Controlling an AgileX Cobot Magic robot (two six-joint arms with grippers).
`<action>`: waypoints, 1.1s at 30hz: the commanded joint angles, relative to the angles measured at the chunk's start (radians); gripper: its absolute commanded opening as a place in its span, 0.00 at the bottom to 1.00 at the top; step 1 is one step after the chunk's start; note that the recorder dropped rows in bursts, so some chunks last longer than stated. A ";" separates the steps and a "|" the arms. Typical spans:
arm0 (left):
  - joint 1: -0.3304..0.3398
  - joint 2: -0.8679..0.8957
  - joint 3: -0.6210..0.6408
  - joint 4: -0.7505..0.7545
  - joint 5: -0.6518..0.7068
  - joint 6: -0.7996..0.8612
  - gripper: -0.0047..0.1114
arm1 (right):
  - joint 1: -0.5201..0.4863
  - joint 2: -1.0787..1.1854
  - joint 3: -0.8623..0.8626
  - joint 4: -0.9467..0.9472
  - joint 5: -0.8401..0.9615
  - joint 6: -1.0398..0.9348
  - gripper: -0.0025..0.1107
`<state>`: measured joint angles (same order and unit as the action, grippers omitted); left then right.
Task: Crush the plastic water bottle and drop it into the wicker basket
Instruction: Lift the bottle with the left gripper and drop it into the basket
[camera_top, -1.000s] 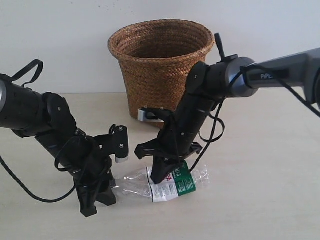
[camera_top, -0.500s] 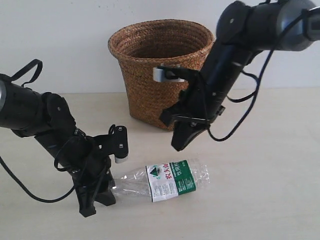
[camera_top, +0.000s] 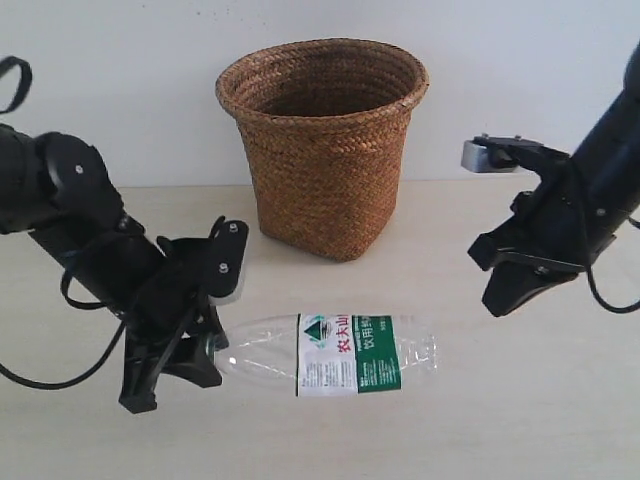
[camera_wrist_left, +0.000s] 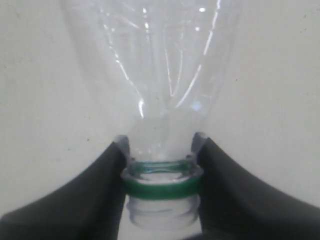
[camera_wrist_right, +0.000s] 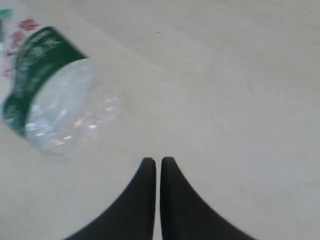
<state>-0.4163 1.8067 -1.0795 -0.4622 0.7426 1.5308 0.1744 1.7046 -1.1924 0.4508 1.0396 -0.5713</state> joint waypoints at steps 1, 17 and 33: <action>0.000 -0.098 -0.003 0.010 0.055 0.010 0.08 | -0.015 -0.071 0.074 -0.154 -0.114 0.147 0.02; 0.000 -0.171 -0.349 0.191 -0.216 -0.303 0.08 | -0.015 -0.147 0.286 -0.255 -0.414 0.178 0.02; 0.013 0.058 -0.518 0.250 -0.550 -0.360 0.73 | -0.015 -0.147 0.286 -0.223 -0.449 0.170 0.02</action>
<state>-0.3993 1.8843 -1.5872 -0.2093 0.1991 1.1854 0.1678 1.5678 -0.9075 0.2244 0.6042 -0.3909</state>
